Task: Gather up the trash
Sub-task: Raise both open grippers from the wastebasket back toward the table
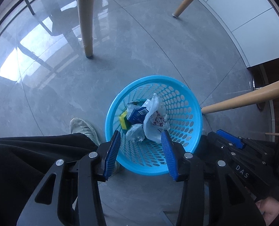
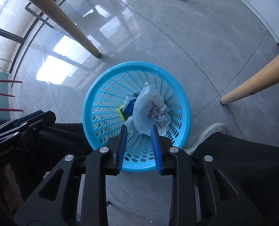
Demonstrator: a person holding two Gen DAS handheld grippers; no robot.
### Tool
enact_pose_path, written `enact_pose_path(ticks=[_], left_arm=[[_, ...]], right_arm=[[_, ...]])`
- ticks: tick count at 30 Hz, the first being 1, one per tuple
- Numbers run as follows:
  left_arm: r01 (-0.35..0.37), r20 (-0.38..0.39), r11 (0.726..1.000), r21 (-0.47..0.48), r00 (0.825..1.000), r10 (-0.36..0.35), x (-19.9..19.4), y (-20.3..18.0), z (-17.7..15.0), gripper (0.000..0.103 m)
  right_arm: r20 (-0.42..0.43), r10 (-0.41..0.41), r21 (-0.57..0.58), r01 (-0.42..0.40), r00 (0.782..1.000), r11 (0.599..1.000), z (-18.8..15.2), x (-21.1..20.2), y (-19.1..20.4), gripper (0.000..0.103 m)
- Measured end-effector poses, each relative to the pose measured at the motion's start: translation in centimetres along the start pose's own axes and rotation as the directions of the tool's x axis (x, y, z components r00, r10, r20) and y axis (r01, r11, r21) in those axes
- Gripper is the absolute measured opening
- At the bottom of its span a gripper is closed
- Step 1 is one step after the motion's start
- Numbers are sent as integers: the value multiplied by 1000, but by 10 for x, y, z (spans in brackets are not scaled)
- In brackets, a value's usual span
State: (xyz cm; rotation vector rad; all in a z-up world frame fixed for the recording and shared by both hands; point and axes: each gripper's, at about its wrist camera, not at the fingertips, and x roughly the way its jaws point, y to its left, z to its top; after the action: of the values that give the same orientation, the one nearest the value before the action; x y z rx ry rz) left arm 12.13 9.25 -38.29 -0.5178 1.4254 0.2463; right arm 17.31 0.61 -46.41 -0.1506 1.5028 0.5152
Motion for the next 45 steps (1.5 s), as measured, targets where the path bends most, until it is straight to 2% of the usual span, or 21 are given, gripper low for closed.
enact_pose_path(ticks=[3,15,18,22,24,34,41,45], left_arm=[[1,8,1000,13,1000,-1,-4,-1,-2,45],[-24,40,999,35,999,23,-31,-1,-16,55],[6,57,1000,19,998,-7,-45,3,-21,58],[107,21,994,-32,994,-106,-58,8,-32,61],[100,45,995,-18,994,-99,-67,6,-38,61],[44,131,999,16,990,-46,-100,11,-56,68],[-40,185,993,114,983,18,-120,-1,-70,69],[-27,232,987,160,973,-11,-143,-10,-82,76]], right_arm=[[27,-39,-31,40,999,999,-4,-13,6,32],[88,-48,-80,55,995,995,-23,-55,15,45],[88,-34,-76,41,996,996,-30,-67,14,49],[136,-33,-117,50,990,992,-45,-96,19,55],[160,-36,-142,59,986,988,-52,-107,23,60],[203,-16,-157,48,979,986,-82,-142,21,64],[257,-15,-163,59,966,985,-101,-168,19,67],[305,-22,-171,77,952,982,-113,-187,19,71]])
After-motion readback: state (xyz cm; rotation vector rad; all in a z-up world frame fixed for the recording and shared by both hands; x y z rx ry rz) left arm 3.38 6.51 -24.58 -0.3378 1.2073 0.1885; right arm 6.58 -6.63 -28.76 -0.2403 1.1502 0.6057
